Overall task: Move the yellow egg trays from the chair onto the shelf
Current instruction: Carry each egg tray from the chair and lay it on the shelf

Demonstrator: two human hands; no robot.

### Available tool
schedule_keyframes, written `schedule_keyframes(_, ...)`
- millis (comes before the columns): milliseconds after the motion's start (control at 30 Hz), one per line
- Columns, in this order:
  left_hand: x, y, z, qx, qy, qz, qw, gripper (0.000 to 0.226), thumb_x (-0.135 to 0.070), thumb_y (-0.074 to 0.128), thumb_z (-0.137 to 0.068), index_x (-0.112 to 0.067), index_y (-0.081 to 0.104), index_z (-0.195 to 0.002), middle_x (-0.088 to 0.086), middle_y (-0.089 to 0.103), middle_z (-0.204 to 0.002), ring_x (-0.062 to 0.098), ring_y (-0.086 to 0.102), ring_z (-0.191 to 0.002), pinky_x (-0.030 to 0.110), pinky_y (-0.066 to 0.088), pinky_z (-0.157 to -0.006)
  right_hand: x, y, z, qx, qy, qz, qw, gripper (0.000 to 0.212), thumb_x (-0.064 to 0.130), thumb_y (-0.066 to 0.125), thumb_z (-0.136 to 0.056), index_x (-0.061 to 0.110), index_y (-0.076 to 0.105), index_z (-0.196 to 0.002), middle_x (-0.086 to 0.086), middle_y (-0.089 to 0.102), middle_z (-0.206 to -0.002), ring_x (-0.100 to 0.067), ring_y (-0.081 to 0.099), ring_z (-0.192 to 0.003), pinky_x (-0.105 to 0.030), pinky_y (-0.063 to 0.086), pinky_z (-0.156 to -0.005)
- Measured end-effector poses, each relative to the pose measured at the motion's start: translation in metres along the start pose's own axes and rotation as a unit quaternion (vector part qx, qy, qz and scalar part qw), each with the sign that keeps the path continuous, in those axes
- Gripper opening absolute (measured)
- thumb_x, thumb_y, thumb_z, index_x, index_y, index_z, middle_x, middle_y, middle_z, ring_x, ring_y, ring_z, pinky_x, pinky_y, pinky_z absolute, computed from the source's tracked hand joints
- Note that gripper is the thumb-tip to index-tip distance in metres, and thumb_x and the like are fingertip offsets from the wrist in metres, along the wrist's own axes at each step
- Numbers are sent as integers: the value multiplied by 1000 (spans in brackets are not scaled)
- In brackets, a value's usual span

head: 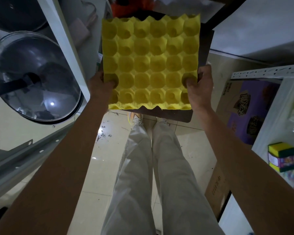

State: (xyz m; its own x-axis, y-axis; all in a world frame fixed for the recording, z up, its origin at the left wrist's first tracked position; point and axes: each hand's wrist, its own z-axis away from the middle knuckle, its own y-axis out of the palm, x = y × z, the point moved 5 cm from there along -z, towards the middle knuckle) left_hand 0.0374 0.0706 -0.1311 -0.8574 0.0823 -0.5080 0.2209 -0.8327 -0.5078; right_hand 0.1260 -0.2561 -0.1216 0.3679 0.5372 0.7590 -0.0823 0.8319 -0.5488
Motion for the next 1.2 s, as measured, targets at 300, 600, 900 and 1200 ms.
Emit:
schedule_keyframes(300, -41, -12, 26, -33, 93, -134, 986, 30, -10, 55, -72, -2, 69, -98, 14, 63, -82, 25, 57, -75, 41, 55, -69, -14, -13, 3, 45, 63, 0, 997, 27, 2, 58, -83, 5, 51, -109, -5, 62, -95, -14, 62, -86, -36, 56, -75)
schedule_keyframes(600, -96, 41, 93, 5, 217, -280, 935, 32, -24, 57, -87, -8, 66, -113, 17, 69, -101, 38, 66, -95, 45, 55, -86, -42, -105, 64, -49, 110, -13, 993, 31, -2, 49, -91, 4, 43, -121, 9, 52, -80, -2, 55, -69, -26, 40, -57)
schedule_keyframes(900, -133, 145, 217, 209, 360, -286, 863, 32, -16, 51, -87, -9, 64, -116, 8, 67, -110, 32, 63, -108, 46, 52, -96, -100, -213, 219, -278, 240, -114, 923, 20, 10, 40, -91, 26, 35, -101, 12, 47, -77, 6, 52, -64, -28, 35, -59)
schedule_keyframes(1200, -85, 198, 342, 384, 388, -275, 792, 38, -34, 51, -89, -7, 66, -111, 0, 64, -97, 13, 58, -87, 30, 46, -75, -146, -235, 401, -452, 328, -262, 787, 16, 23, 51, -94, 30, 38, -89, 23, 52, -70, -3, 51, -68, -32, 45, -66)
